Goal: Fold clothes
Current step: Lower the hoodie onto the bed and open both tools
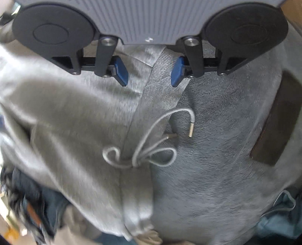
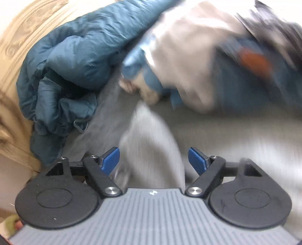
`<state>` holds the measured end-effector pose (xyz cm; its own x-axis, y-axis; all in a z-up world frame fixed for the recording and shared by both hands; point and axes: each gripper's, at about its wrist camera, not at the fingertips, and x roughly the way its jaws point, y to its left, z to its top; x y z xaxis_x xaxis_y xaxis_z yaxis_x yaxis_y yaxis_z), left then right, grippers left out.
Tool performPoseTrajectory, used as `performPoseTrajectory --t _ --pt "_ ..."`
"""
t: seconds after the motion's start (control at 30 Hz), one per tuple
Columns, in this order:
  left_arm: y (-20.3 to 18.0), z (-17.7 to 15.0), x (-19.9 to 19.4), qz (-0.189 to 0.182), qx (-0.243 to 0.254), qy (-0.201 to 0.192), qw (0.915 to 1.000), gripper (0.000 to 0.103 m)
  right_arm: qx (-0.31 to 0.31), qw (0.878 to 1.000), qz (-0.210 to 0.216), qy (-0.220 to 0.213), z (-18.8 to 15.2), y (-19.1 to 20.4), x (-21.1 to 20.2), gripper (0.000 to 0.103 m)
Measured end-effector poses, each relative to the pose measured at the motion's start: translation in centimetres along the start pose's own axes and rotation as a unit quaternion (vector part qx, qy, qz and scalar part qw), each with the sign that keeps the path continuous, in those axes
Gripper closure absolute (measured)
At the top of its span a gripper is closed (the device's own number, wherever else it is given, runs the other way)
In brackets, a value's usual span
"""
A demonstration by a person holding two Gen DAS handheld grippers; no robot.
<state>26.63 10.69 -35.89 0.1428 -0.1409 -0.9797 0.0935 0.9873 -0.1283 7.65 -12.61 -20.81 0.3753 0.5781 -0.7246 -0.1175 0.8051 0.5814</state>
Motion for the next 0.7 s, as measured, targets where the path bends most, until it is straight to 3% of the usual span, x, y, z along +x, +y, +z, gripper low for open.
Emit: performPoseTrajectory --t 0.07,0.13,0.2,0.3,0.43,0.5,0.53,0.57,0.6,0.63,0.7 --pt "-0.5 0.3 0.4 0.018 0.017 0.011 0.9996 0.051 0.095 0.995 0.000 0.031 -4.4 -2.9 -1.7 0.023" --pt "-0.8 0.4 0.7 0.032 0.031 0.020 0.9988 0.050 0.220 0.974 -0.009 0.046 -9.3 -6.6 -3.2 0.023" --pt "-1.1 0.3 1.1 0.049 0.048 0.029 0.9972 0.050 0.349 0.936 -0.028 0.042 -14.6 -9.8 -5.0 0.023" --pt "-1.6 0.0 1.5 0.074 0.064 0.035 0.9946 0.050 0.501 0.863 -0.067 -0.002 -21.8 -13.7 -7.9 0.023" --pt "-2.3 -0.7 1.5 0.105 0.090 0.030 0.9898 0.060 0.621 0.772 -0.088 -0.103 -27.7 -17.8 -10.6 0.023" --pt "-2.4 -1.3 1.4 0.115 0.102 0.024 0.9878 0.066 0.651 0.741 -0.075 -0.146 -29.0 -19.2 -11.1 0.022" --pt "-2.4 -1.6 1.2 0.117 0.108 0.020 0.9871 0.068 0.655 0.736 -0.071 -0.157 -29.1 -19.6 -11.3 0.022" --pt "-2.4 -1.9 1.1 0.115 0.114 0.016 0.9867 0.074 0.651 0.739 -0.069 -0.161 -28.9 -19.7 -11.4 0.022" --pt "-2.5 -2.2 1.0 0.111 0.118 0.014 0.9866 0.092 0.647 0.741 -0.067 -0.165 -28.8 -19.8 -11.5 0.024" --pt "-2.6 -2.6 0.9 0.108 0.122 0.013 0.9866 0.092 0.637 0.750 -0.068 -0.167 -28.4 -19.7 -11.7 0.025" --pt "-3.0 -3.2 0.7 0.120 0.139 0.006 0.9829 0.095 0.611 0.770 -0.071 -0.167 -27.6 -19.3 -12.2 0.037"
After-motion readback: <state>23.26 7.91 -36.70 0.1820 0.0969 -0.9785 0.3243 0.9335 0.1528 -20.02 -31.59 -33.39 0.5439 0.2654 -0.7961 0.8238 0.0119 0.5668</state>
